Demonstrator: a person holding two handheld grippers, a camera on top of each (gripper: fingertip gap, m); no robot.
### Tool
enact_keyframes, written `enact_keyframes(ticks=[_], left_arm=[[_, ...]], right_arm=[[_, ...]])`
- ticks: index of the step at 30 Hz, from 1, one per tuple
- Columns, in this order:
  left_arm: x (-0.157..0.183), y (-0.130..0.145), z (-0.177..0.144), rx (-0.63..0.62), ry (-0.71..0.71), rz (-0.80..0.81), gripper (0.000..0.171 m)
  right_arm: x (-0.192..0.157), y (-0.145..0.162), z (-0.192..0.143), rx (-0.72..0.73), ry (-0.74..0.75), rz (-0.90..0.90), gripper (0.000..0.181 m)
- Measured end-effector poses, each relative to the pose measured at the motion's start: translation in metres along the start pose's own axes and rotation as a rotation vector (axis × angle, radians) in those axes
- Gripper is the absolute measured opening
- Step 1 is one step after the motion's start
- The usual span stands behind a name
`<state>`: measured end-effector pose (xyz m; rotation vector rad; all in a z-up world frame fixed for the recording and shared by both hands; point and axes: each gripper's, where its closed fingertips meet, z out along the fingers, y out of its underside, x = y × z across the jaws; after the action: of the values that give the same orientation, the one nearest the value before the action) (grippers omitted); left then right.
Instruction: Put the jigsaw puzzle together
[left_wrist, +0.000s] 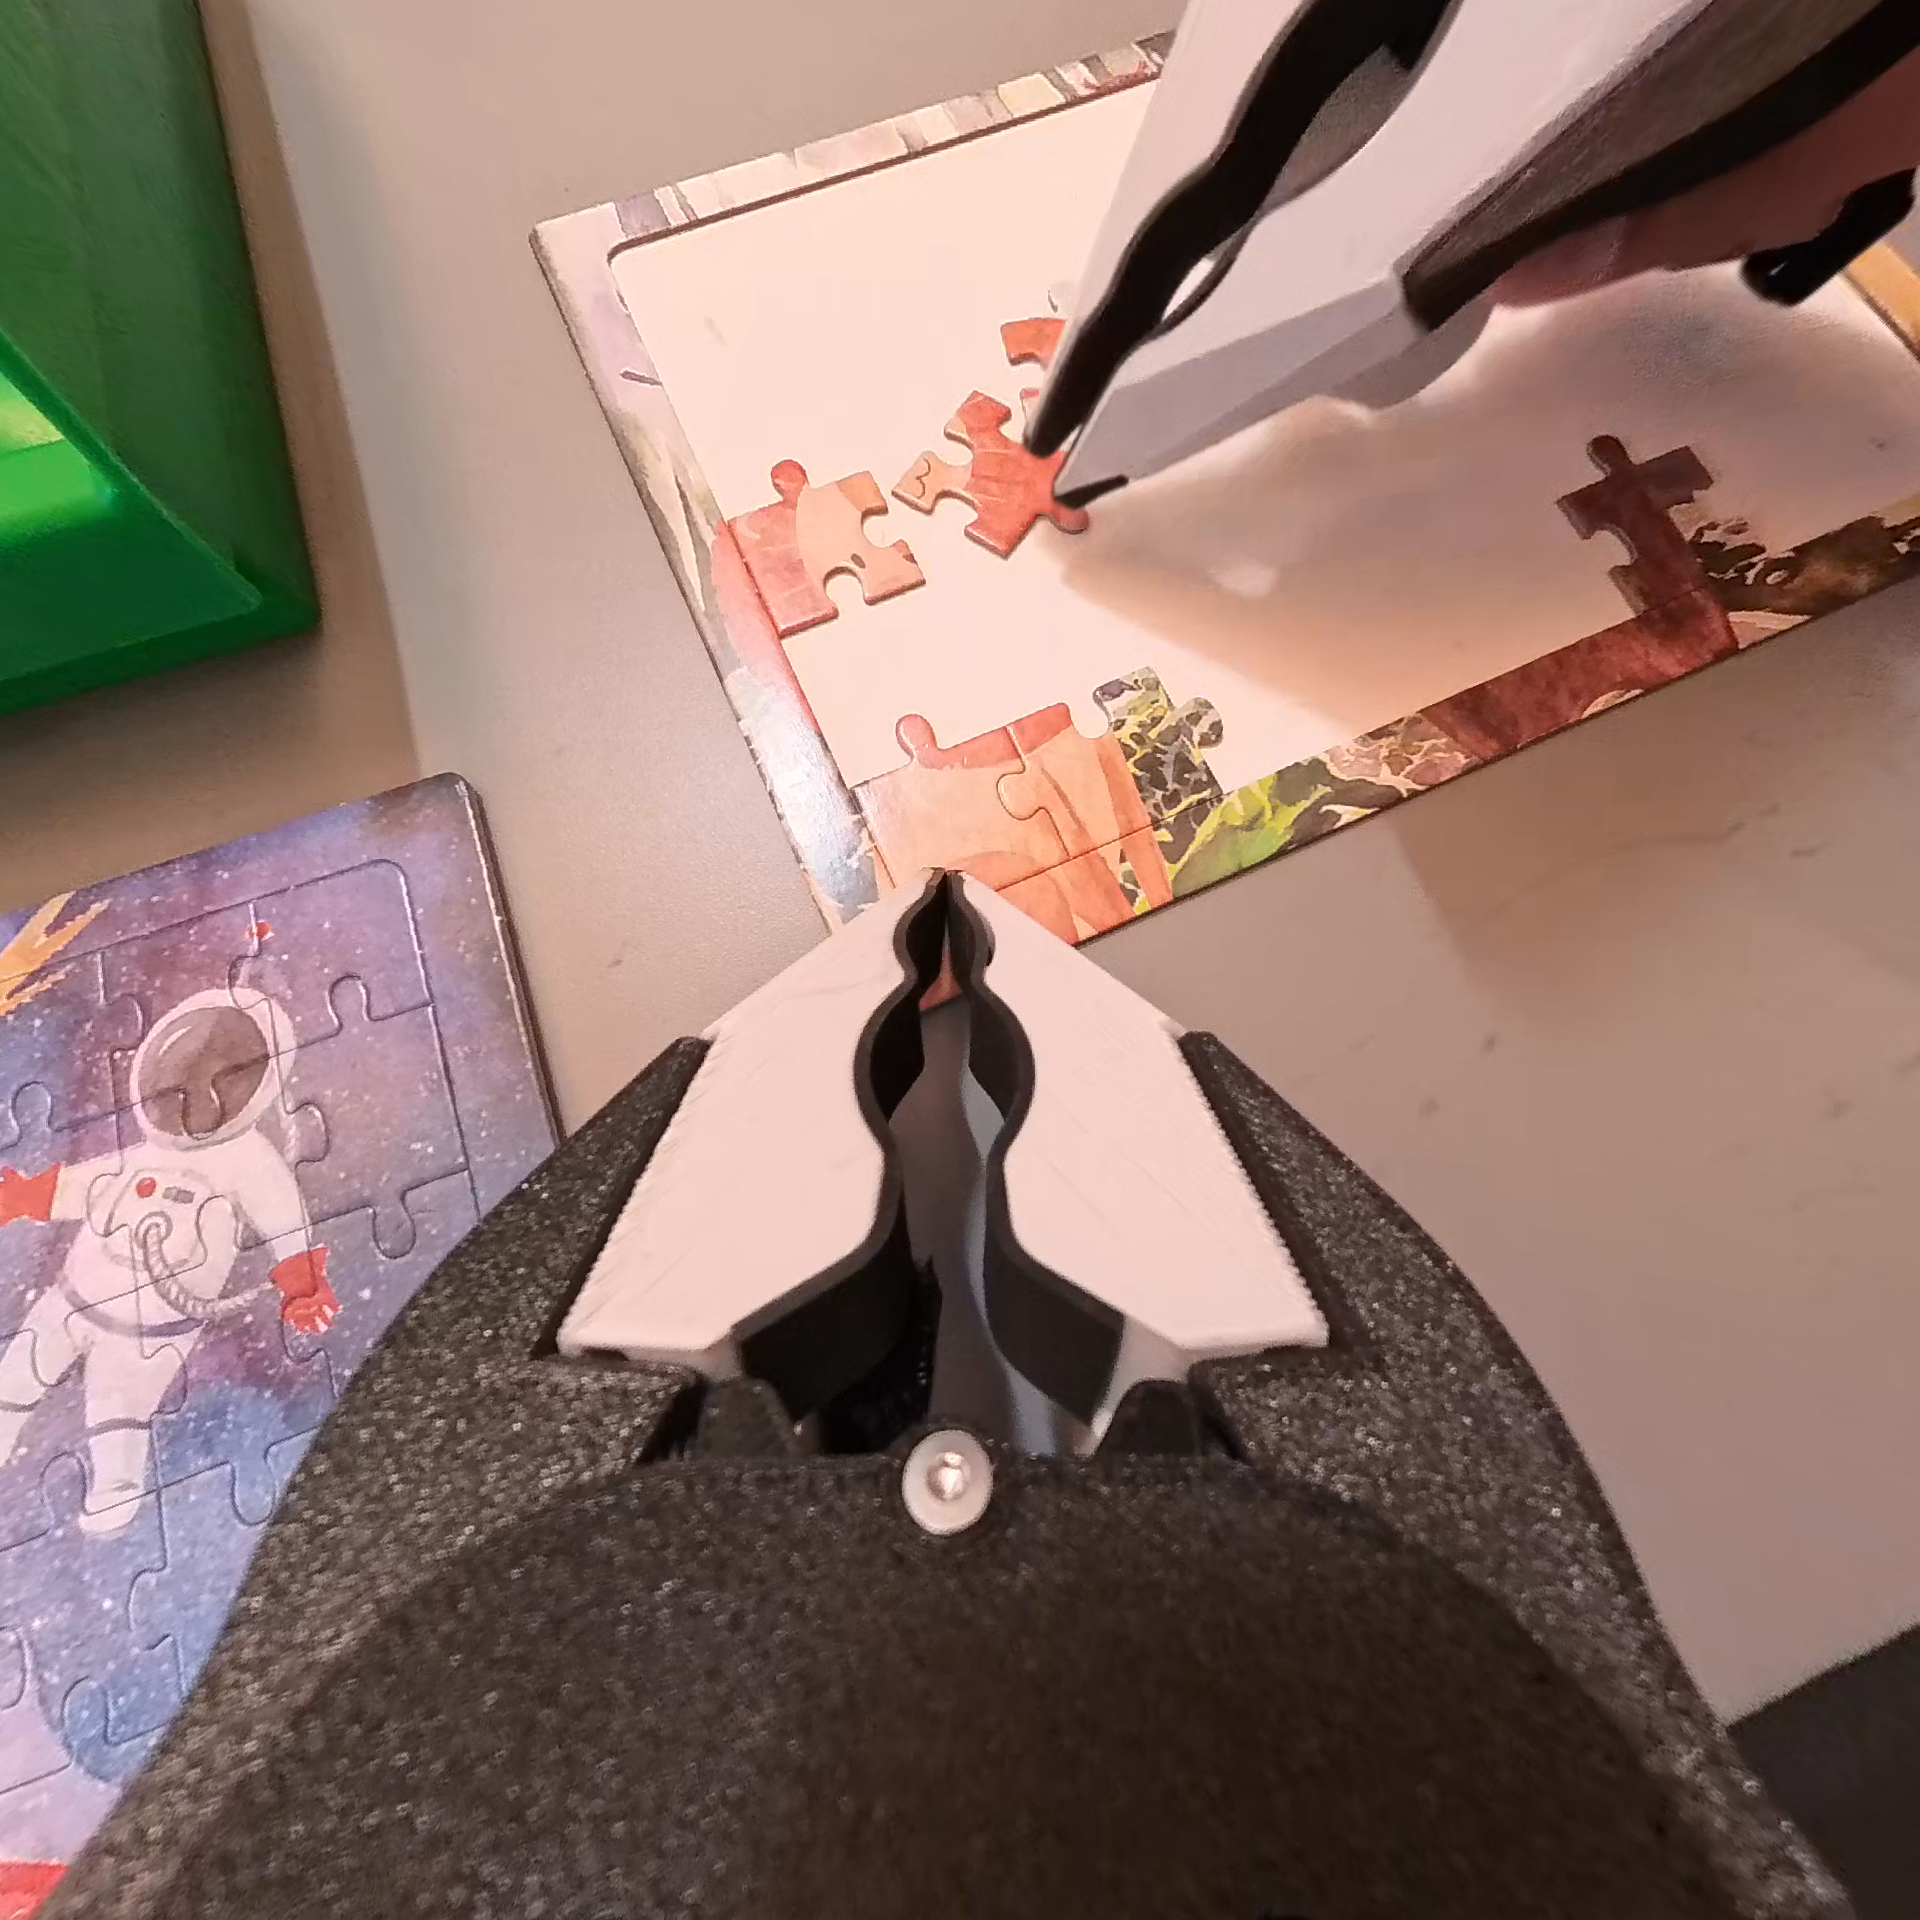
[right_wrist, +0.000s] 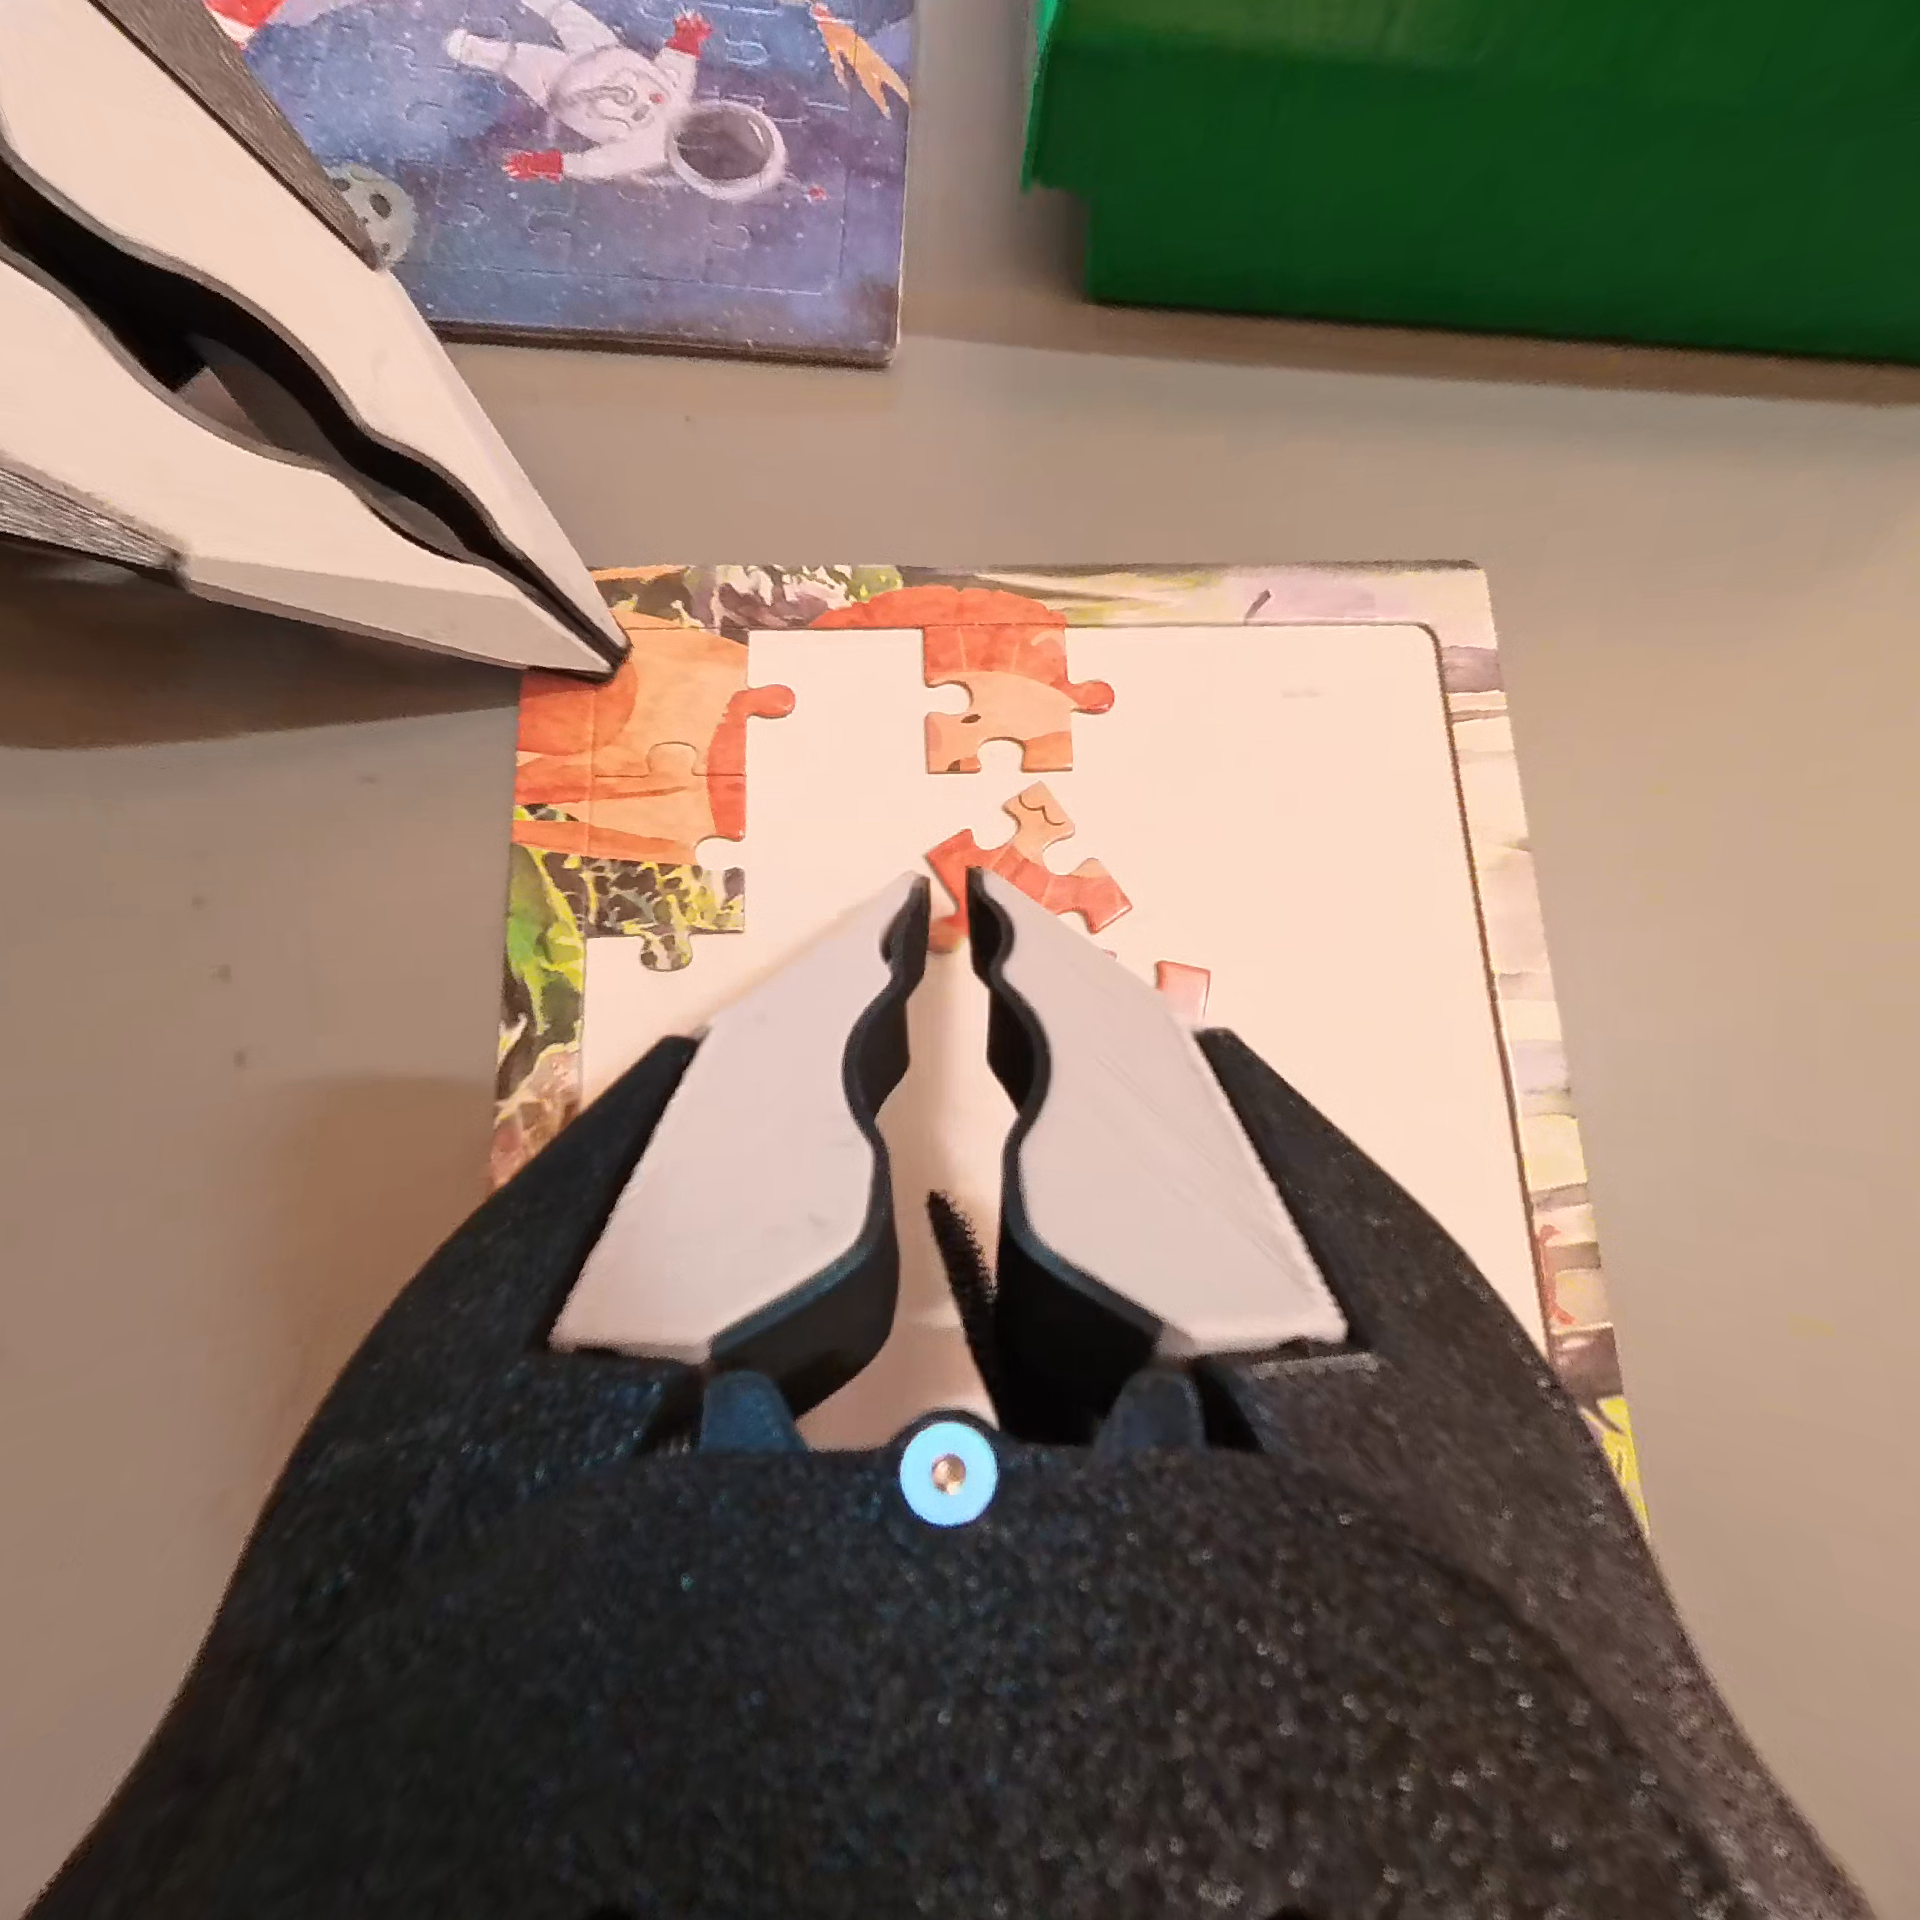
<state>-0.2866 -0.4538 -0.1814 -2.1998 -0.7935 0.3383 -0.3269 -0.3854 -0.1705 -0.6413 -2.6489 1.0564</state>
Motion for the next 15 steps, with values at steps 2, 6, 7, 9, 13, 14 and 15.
enact_keyframes(ticks=[2,6,7,9,13,14,15], left_arm=[[0.000,0.000,0.000,0.000,0.000,0.000,0.000],[0.000,0.000,0.000,0.000,-0.001,0.001,0.000],[0.000,0.000,0.000,0.000,-0.001,0.001,0.000],[0.000,0.000,0.000,0.000,-0.001,0.001,0.000],[0.000,0.000,0.000,0.000,0.000,0.000,0.000],[0.000,0.000,0.000,0.000,-0.001,0.001,0.000],[0.000,0.000,0.000,0.000,-0.001,0.001,0.000]], right_arm=[[0.002,-0.007,-0.005,0.025,-0.007,-0.007,0.011],[0.006,0.015,-0.002,-0.145,-0.064,0.045,0.025],[0.002,0.014,-0.002,-0.135,-0.089,0.059,0.025],[0.003,0.014,0.000,-0.124,-0.055,0.038,0.025],[-0.006,0.015,0.001,-0.134,-0.092,0.065,0.023],[-0.011,0.016,0.000,-0.137,-0.119,0.069,0.024],[-0.018,0.016,-0.002,-0.144,-0.153,0.069,0.023]])
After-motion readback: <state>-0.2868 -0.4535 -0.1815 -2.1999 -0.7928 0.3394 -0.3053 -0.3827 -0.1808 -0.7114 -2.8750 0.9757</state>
